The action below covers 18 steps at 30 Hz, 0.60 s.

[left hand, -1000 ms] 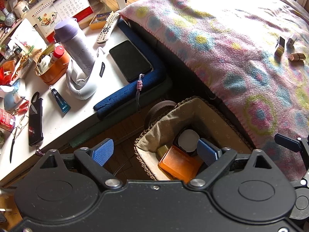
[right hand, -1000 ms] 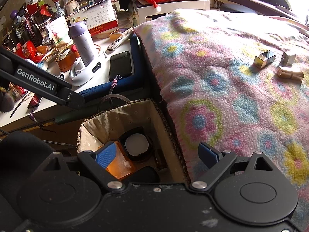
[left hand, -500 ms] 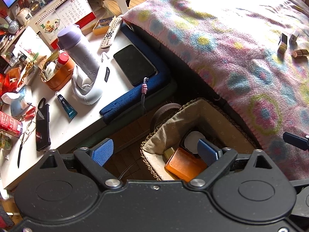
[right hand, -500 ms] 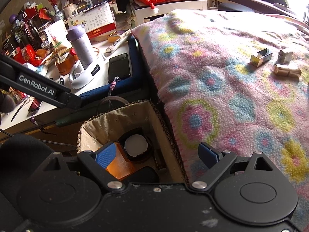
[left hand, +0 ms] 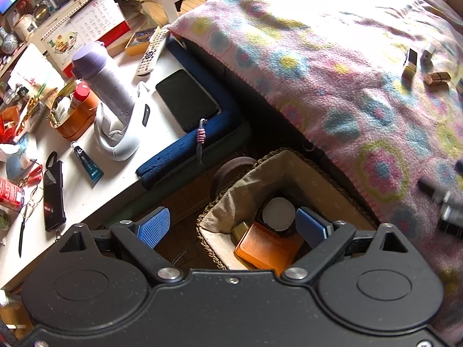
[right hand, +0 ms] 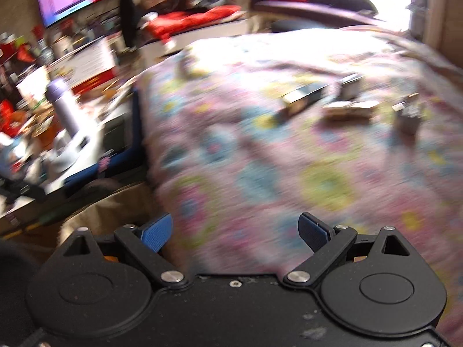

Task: Organize rigid objects
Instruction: 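Move both tools back toward the objects on the blanket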

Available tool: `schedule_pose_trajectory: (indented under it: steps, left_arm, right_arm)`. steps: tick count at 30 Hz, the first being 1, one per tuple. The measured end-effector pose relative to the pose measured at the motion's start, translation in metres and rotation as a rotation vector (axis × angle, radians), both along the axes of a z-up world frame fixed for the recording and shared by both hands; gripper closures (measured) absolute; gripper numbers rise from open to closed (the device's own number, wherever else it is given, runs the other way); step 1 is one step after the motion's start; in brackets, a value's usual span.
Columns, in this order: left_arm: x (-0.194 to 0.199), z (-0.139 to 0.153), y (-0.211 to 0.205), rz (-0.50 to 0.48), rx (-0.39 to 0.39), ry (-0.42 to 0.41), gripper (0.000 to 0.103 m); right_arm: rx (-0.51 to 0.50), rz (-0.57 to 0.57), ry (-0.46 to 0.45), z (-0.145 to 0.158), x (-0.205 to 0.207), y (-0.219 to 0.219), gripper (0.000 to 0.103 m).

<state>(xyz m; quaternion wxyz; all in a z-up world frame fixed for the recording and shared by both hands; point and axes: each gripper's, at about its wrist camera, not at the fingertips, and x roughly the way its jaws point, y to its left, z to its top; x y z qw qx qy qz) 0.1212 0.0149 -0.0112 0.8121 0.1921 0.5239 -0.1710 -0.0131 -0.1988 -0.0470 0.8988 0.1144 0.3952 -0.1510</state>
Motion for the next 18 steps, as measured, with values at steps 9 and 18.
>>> schedule_pose_trajectory:
  steps: [9, 18]
  left_arm:
    - [-0.003, 0.0, -0.011, -0.021, 0.023, -0.012, 0.012]
    - [-0.009, 0.008, -0.035, -0.062, 0.031, -0.065, 0.012]
  right_arm:
    - [-0.24, -0.257, -0.142, 0.0, -0.012, -0.091, 0.007]
    - [-0.358, -0.271, -0.217, -0.003, 0.016, -0.162, 0.007]
